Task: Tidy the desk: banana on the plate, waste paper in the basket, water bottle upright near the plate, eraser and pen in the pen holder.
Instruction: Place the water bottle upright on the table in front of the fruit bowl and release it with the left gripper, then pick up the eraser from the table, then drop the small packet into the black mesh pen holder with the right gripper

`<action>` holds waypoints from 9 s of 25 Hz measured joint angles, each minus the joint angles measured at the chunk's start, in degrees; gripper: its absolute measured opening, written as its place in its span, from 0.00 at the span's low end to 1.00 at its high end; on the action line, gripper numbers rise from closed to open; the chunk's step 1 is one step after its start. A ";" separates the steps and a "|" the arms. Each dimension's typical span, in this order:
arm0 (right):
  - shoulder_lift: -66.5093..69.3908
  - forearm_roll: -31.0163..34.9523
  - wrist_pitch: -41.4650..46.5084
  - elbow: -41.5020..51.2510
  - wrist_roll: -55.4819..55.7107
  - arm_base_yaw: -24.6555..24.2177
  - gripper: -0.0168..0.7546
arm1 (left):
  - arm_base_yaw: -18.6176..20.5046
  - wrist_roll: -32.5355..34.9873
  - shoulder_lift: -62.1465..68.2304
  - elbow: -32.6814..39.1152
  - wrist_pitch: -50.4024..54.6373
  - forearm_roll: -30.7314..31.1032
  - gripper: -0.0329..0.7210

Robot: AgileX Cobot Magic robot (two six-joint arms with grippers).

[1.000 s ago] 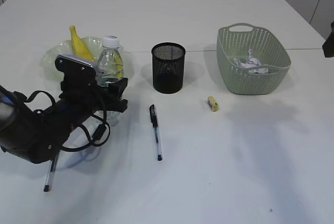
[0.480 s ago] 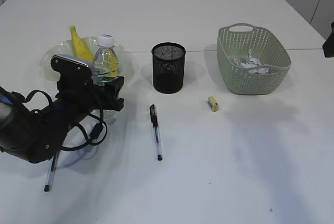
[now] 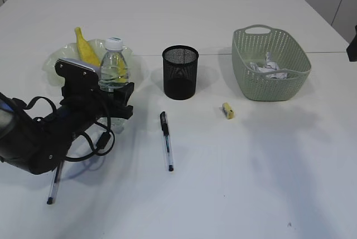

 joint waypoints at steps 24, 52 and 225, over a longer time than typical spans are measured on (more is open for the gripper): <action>0.00 -0.21 0.00 0.00 0.00 0.00 0.76 | 0.00 0.00 -2.78 2.59 0.42 0.00 0.81; 0.00 -0.72 -1.04 0.00 -0.09 0.00 0.76 | 1.03 -0.11 -27.71 6.00 6.70 1.28 0.81; 54.83 7.71 9.43 -60.89 7.11 17.92 0.14 | 23.12 -2.80 -52.25 -5.83 119.81 -6.21 0.76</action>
